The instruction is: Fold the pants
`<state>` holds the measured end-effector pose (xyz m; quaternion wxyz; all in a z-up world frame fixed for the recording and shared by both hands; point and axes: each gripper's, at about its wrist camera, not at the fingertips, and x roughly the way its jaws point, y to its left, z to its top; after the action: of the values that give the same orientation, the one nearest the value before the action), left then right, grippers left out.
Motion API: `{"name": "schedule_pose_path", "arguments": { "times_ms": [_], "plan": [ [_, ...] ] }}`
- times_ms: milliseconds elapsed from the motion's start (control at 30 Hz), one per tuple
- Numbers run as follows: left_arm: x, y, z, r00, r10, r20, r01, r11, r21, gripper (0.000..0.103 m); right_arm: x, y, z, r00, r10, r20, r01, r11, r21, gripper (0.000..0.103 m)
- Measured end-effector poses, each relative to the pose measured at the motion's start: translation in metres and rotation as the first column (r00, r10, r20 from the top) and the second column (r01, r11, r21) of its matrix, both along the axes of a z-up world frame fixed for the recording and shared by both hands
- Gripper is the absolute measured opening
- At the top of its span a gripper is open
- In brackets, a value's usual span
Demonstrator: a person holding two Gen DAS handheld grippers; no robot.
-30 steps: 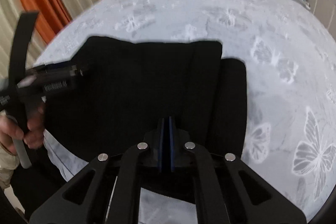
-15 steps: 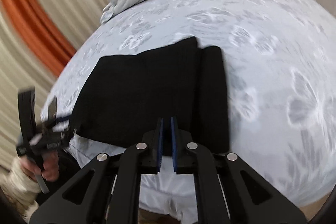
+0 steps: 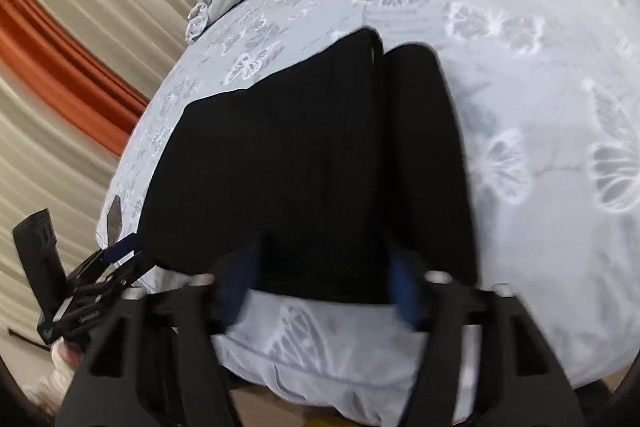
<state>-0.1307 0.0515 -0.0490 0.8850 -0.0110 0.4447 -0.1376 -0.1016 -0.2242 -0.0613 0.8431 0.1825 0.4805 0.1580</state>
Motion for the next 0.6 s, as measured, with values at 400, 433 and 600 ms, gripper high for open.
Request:
{"name": "schedule_pose_path", "arguments": {
  "times_ms": [400, 433, 600],
  "plan": [
    [0.011, -0.024, -0.005, 0.999, -0.028, -0.021, 0.029, 0.998, 0.051, 0.088, -0.005, -0.009, -0.002, 0.996, -0.075, 0.051, 0.082, 0.986, -0.146, 0.024],
    [0.012, -0.025, -0.008, 0.999, -0.026, -0.036, 0.028, 0.998, 0.06, 0.088, -0.006, -0.014, 0.006, 0.995, -0.091, 0.042, 0.094, 0.992, -0.087, 0.028],
    [0.014, -0.021, -0.014, 0.998, -0.01, -0.054, 0.013, 0.998, 0.067, 0.088, 0.004, -0.008, 0.057, 0.987, -0.076, 0.139, 0.088, 0.993, -0.079, 0.036]
  ]
}}
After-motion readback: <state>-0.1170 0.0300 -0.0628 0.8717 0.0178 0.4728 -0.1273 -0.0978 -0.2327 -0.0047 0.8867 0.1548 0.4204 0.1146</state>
